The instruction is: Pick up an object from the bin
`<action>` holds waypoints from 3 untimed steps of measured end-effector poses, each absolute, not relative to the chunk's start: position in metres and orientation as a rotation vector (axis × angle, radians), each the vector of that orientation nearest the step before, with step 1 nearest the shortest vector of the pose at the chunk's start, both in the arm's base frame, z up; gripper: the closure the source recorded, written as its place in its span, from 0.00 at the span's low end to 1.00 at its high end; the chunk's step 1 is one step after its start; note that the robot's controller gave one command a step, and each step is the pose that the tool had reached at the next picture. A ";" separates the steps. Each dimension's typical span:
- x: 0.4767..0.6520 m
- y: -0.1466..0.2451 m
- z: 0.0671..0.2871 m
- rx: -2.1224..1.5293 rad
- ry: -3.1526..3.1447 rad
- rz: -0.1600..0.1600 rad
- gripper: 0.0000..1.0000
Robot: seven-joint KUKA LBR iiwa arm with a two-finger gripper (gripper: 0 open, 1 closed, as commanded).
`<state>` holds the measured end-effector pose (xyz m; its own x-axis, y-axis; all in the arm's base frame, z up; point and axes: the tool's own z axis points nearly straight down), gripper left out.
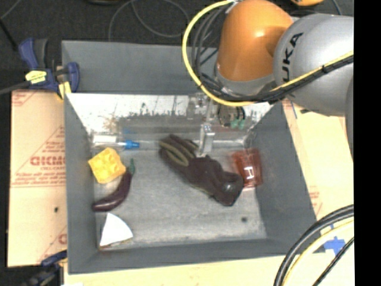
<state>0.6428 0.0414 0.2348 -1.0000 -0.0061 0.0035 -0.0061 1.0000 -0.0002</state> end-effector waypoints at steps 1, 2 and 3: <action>0.644 0.041 0.240 0.009 -3.146 -0.001 0.00; 0.639 0.041 0.198 0.073 -3.152 0.001 0.00; 0.626 0.029 0.136 0.118 -3.149 0.000 0.00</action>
Offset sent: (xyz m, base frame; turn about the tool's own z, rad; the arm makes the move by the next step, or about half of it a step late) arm -0.0192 0.0018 -0.1224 -0.1242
